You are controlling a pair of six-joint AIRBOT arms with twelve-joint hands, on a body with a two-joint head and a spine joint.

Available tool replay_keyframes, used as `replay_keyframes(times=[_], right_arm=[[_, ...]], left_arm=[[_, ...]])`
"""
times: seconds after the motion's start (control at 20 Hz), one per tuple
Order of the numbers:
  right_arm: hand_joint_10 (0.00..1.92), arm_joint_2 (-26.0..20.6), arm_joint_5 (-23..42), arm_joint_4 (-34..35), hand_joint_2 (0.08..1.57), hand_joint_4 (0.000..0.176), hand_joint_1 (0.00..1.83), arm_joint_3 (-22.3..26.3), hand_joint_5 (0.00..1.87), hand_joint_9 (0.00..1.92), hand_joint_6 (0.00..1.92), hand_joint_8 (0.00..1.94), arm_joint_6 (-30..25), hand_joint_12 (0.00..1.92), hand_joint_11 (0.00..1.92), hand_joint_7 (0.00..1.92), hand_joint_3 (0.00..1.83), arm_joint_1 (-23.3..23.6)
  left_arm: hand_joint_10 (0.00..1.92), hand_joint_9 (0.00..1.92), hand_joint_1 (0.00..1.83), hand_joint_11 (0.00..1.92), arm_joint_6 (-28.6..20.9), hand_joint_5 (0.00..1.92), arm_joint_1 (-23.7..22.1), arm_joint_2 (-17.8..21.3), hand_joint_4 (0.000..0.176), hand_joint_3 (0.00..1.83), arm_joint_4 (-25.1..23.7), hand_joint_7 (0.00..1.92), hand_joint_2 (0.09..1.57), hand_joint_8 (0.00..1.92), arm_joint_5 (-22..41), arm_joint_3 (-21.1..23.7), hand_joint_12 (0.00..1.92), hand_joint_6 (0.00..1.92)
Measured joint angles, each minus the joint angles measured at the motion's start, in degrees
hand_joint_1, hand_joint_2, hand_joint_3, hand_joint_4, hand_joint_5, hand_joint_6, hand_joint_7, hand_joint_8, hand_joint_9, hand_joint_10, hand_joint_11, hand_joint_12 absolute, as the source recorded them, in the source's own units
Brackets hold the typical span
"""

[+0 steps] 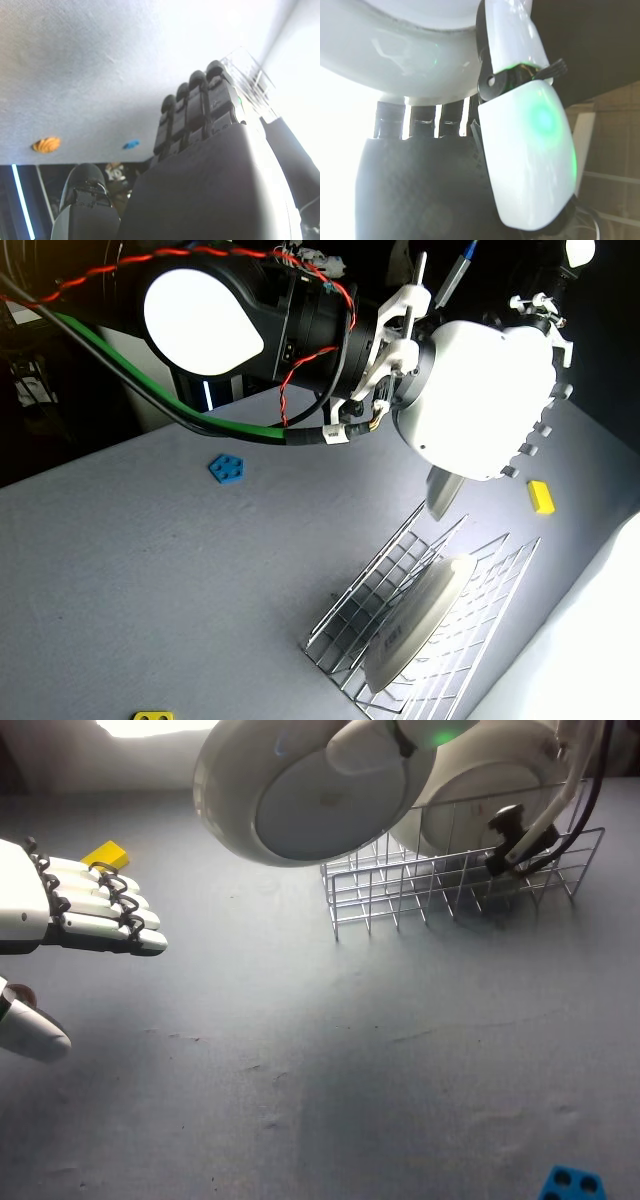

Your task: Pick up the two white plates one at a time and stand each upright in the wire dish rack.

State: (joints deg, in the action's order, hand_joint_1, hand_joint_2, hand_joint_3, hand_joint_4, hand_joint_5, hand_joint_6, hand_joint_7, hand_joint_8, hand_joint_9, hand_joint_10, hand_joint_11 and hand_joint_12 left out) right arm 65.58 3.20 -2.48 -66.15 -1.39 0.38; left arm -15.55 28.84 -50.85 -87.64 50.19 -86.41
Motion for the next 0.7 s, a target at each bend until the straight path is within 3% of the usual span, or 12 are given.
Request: replay_keyframes(times=[0.15,0.25,0.5,0.6,0.7], right_arm=[[1.14,0.0,0.8,0.6,1.12,0.000,1.37,0.5,0.92,0.89,1.14,0.88,1.5,0.94,0.91,0.99,0.00,-0.7],[1.15,0.0,2.7,4.8,1.12,0.000,1.37,0.6,0.93,0.88,1.14,0.88,5.3,0.94,0.92,0.99,0.00,-0.8],[1.14,0.0,5.4,5.1,1.12,0.000,1.37,0.7,0.93,0.89,1.12,0.86,6.8,0.94,0.92,1.00,0.00,-0.9],[1.19,0.0,6.2,9.8,1.13,0.000,1.36,0.7,0.90,0.85,1.18,0.92,11.1,0.96,0.89,0.96,0.00,-1.4],[1.14,-0.1,9.5,12.7,1.12,0.000,1.37,0.6,0.93,0.88,1.13,0.87,11.8,0.96,0.92,1.00,0.00,-3.4]], left_arm=[[0.00,0.04,0.00,0.00,0.0,0.06,0.0,0.1,0.000,0.00,0.0,0.06,1.09,0.01,0.0,0.0,0.00,0.01],[0.00,0.02,0.00,0.00,0.0,0.04,0.0,0.3,0.000,0.00,0.0,0.04,1.09,0.00,0.0,0.0,0.00,0.00],[0.00,0.02,0.00,0.00,0.0,0.04,0.0,0.4,0.000,0.00,0.0,0.03,1.09,0.01,0.0,0.0,0.00,0.01],[0.01,0.03,0.00,0.00,0.0,0.05,-0.1,0.4,0.000,0.01,0.0,0.05,1.11,0.01,0.0,0.0,0.00,0.01],[0.01,0.03,0.00,0.00,0.0,0.04,-0.2,0.3,0.000,0.00,0.0,0.04,1.09,0.01,0.0,0.0,0.00,0.01]])
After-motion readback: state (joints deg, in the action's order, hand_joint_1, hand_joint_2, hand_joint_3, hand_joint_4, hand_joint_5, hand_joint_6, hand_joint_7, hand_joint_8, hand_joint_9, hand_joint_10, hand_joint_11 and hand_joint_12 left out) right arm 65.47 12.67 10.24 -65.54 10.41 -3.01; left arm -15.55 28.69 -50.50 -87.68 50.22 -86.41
